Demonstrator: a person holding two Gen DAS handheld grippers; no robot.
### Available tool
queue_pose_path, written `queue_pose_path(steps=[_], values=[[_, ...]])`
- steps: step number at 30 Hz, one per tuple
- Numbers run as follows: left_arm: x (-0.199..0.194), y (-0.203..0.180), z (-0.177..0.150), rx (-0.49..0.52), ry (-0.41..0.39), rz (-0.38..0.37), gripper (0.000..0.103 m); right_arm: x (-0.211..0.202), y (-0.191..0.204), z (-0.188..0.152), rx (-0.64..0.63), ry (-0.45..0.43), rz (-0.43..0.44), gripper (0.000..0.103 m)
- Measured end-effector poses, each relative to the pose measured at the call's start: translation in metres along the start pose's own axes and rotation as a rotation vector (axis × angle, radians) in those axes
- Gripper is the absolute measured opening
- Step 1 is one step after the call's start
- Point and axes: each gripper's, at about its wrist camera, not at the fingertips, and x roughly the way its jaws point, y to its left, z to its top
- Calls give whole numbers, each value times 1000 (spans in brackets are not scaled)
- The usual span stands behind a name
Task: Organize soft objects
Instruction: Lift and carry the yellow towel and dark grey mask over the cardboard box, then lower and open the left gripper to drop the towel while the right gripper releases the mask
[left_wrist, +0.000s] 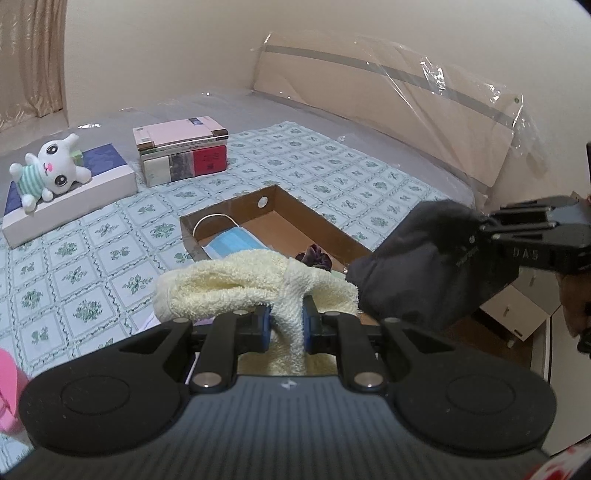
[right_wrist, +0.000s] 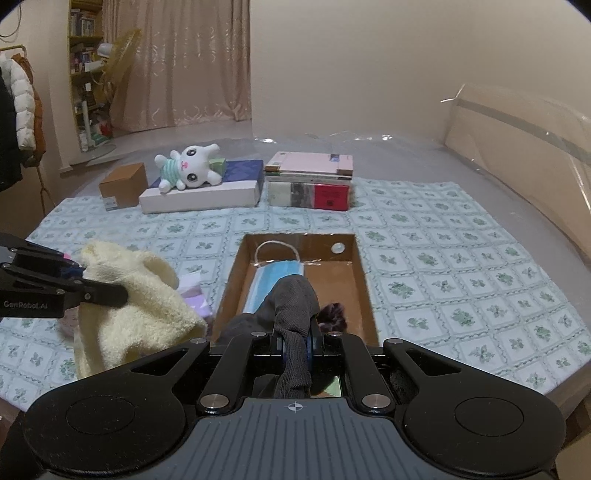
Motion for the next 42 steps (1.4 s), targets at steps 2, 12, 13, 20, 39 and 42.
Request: queue_pose_path(steps=[2,12,13,20,39,42], values=[[6,0,4,21,11,-4,14,0,-5,3,-2,-3,-13,9],[57,-1,41,103,55,-25,14,25,-36,19,-10,6,-57,9],[64,-2,46,112,58,-34,14,30,-38,21,-15,8,-61,9],[115,-5,71,118,55,-115,14,59,-56,29,-30,23,-79,9],[198,26,36,118,167,-89,33,148,-59,8,0,143,34,9],[190,31,34,113,157,-83,36,162,-54,0,15,168,64,9]])
